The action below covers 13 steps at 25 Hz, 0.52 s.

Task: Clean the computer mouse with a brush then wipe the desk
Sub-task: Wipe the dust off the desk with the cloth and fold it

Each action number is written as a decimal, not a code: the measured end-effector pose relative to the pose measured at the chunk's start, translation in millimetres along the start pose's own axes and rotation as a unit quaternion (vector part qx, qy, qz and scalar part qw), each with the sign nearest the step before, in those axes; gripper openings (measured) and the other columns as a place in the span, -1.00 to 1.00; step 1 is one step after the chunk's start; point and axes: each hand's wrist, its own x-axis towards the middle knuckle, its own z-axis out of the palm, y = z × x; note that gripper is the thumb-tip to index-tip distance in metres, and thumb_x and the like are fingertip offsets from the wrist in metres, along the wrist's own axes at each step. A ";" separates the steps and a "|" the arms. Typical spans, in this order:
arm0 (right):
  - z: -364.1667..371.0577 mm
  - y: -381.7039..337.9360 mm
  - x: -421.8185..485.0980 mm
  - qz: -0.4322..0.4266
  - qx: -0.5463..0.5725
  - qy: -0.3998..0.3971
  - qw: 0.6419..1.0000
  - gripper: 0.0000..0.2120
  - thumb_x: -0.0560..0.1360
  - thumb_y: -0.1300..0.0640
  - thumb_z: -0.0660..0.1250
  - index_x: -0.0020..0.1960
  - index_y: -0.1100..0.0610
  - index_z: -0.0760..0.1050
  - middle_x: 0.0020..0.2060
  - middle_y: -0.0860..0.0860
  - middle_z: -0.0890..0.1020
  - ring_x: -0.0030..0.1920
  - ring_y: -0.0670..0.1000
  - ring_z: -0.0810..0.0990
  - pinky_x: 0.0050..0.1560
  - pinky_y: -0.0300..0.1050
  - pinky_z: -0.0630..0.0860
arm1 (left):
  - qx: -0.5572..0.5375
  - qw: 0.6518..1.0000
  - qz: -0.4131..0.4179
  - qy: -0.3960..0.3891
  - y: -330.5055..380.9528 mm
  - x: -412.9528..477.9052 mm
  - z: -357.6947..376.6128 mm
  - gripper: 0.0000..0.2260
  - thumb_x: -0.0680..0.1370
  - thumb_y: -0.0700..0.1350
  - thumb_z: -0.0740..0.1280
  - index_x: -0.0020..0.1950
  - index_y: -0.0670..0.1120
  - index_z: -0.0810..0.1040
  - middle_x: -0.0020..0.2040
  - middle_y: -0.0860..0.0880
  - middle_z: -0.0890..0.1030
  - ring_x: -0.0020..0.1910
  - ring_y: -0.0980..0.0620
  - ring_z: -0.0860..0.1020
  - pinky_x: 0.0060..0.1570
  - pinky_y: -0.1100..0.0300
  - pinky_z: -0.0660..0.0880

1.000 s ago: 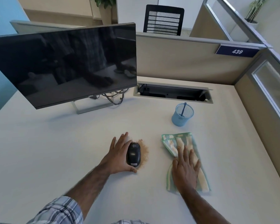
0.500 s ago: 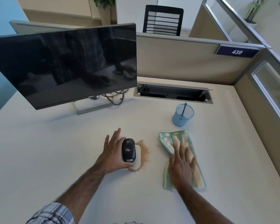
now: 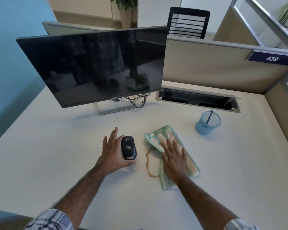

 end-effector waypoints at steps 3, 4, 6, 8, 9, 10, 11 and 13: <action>5.8 -15.1 5.5 -0.076 -0.032 -0.029 0.996 -0.48 0.64 -0.17 -0.23 0.58 -0.34 -0.26 0.61 -0.23 -0.21 0.60 -0.09 -0.30 0.55 0.11 -0.35 | -0.009 1.000 -0.010 0.005 -10.0 -2.2 -5.9 0.06 0.24 0.40 0.57 0.56 -0.02 0.21 0.68 -0.01 -0.22 0.66 0.03 -0.20 0.59 -0.06 -0.28; 7.1 -18.0 5.9 -0.103 -0.048 -0.036 0.993 -0.47 0.64 -0.18 -0.23 0.58 -0.34 -0.25 0.60 -0.24 -0.22 0.60 -0.07 -0.30 0.54 0.11 -0.37 | -0.008 1.000 -0.011 0.007 -13.1 -2.4 -7.5 0.06 0.24 0.40 0.57 0.57 -0.02 0.21 0.68 -0.02 -0.21 0.66 0.02 -0.19 0.59 -0.07 -0.28; 9.0 -19.4 5.1 -0.172 -0.087 -0.046 0.980 -0.45 0.64 -0.22 -0.15 0.60 -0.31 -0.22 0.61 -0.22 -0.22 0.61 -0.03 -0.28 0.54 0.17 -0.35 | -0.006 1.000 -0.012 0.006 -18.6 -2.3 -10.4 0.07 0.23 0.41 0.57 0.56 -0.03 0.21 0.68 -0.03 -0.21 0.66 0.01 -0.18 0.58 -0.06 -0.28; 7.4 -16.3 4.1 -0.250 -0.125 -0.054 0.959 -0.42 0.65 -0.25 -0.09 0.62 -0.26 -0.15 0.62 -0.18 -0.18 0.61 0.01 -0.27 0.54 0.21 -0.34 | -0.003 1.000 -0.009 0.005 -22.6 -2.0 -12.1 0.08 0.23 0.42 0.56 0.57 -0.03 0.20 0.68 -0.02 -0.22 0.66 0.02 -0.19 0.58 -0.06 -0.29; 4.1 -15.3 4.6 -0.277 -0.134 -0.059 0.949 -0.43 0.65 -0.26 -0.09 0.63 -0.24 -0.11 0.63 -0.16 -0.16 0.61 0.02 -0.27 0.53 0.21 -0.35 | 0.000 1.000 -0.006 0.005 -24.7 -1.2 -13.1 0.08 0.22 0.42 0.56 0.57 -0.03 0.20 0.68 -0.01 -0.23 0.66 0.03 -0.19 0.59 -0.06 -0.30; 0.3 -15.1 5.7 -0.287 -0.131 -0.064 0.947 -0.44 0.65 -0.27 -0.12 0.63 -0.23 -0.05 0.63 -0.16 -0.14 0.61 0.02 -0.27 0.53 0.19 -0.36 | 0.002 1.000 -0.003 0.007 -26.8 -0.4 -13.8 0.09 0.22 0.42 0.56 0.57 -0.03 0.20 0.68 0.00 -0.23 0.66 0.03 -0.20 0.59 -0.06 -0.30; -2.5 -17.1 7.0 -0.279 -0.113 -0.059 0.952 -0.44 0.65 -0.27 -0.15 0.63 -0.21 0.04 0.62 -0.16 -0.11 0.62 0.01 -0.22 0.54 0.17 -0.33 | 0.001 1.000 0.001 0.009 -29.3 0.7 -14.8 0.09 0.22 0.42 0.56 0.57 -0.02 0.20 0.67 0.01 -0.24 0.65 0.04 -0.21 0.59 -0.06 -0.30; -1.0 -27.9 6.4 -0.209 -0.060 -0.009 0.976 -0.44 0.65 -0.24 -0.15 0.60 -0.14 0.18 0.61 -0.12 -0.03 0.63 0.02 -0.07 0.57 0.14 -0.23 | -0.002 1.000 0.004 0.016 -34.4 2.4 -16.9 0.09 0.21 0.42 0.56 0.57 -0.02 0.20 0.67 0.02 -0.23 0.65 0.05 -0.21 0.59 -0.06 -0.30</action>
